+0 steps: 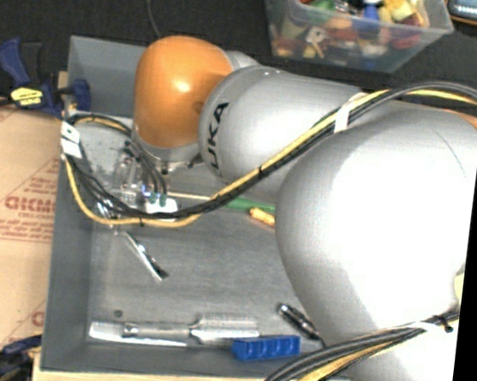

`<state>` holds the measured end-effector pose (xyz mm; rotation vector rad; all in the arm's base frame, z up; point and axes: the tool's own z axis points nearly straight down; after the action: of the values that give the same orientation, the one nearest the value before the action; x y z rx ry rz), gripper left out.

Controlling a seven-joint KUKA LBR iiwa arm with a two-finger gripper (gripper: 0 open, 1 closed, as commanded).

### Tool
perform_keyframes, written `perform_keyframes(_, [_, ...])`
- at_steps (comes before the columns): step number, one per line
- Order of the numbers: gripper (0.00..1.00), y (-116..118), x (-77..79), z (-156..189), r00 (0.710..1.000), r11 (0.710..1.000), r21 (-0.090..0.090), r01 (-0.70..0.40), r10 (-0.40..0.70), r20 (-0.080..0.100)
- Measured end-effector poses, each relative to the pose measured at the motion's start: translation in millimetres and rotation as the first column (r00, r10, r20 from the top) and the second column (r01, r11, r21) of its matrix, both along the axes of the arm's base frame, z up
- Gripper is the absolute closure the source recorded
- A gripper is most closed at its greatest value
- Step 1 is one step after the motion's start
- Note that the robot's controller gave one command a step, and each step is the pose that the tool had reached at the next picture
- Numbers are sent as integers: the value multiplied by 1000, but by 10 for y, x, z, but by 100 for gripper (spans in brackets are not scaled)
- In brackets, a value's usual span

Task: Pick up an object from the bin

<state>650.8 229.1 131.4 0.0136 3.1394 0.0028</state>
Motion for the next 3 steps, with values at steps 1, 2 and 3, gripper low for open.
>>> perform_keyframes(1, [0, 0, 0, 0, 1000, 1000, 0, 0, 0, 0])
perform_keyframes(2, [0, -250, -415, -552, 990, 990, -1, -142, 142, 4])
perform_keyframes(3, [100, -502, -191, -596, 997, 997, 2, -75, 75, 8])
